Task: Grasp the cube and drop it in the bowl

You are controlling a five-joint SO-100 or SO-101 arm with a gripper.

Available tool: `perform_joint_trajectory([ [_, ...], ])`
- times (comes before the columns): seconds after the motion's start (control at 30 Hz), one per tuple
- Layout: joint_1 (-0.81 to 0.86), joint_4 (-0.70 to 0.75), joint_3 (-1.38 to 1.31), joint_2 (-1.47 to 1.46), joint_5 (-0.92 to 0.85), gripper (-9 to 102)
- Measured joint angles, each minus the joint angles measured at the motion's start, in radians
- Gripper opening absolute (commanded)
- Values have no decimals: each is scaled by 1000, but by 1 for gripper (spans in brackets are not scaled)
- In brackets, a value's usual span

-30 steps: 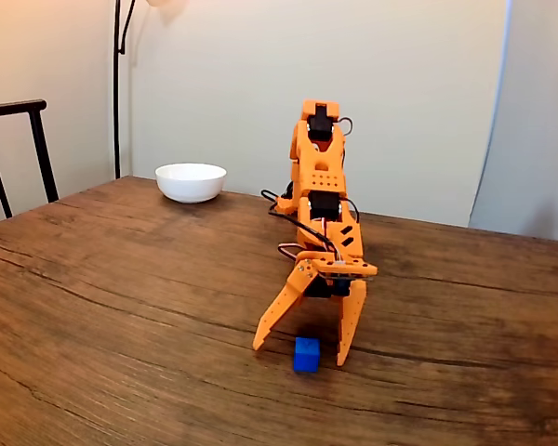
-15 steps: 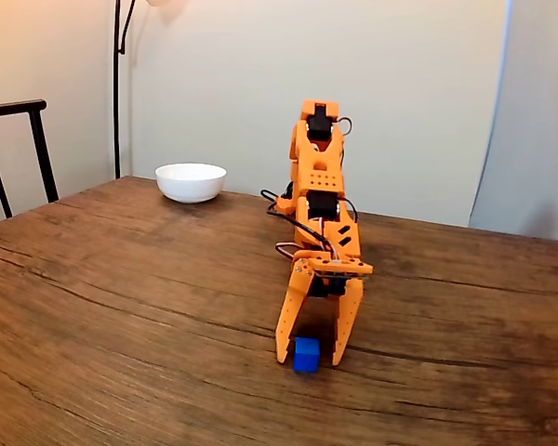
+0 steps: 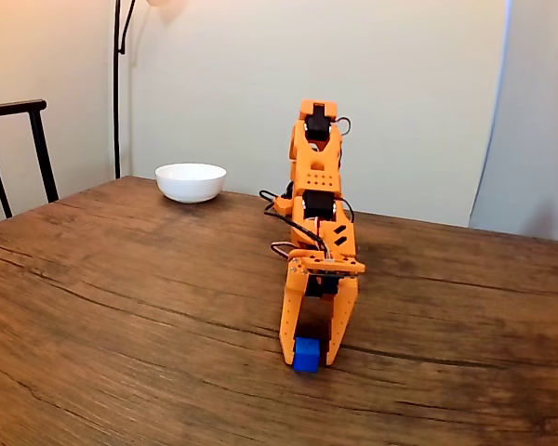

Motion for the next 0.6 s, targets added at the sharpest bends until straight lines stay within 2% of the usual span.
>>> perform_joint_trajectory([
  [0.6,2,0,0,0,0,3],
])
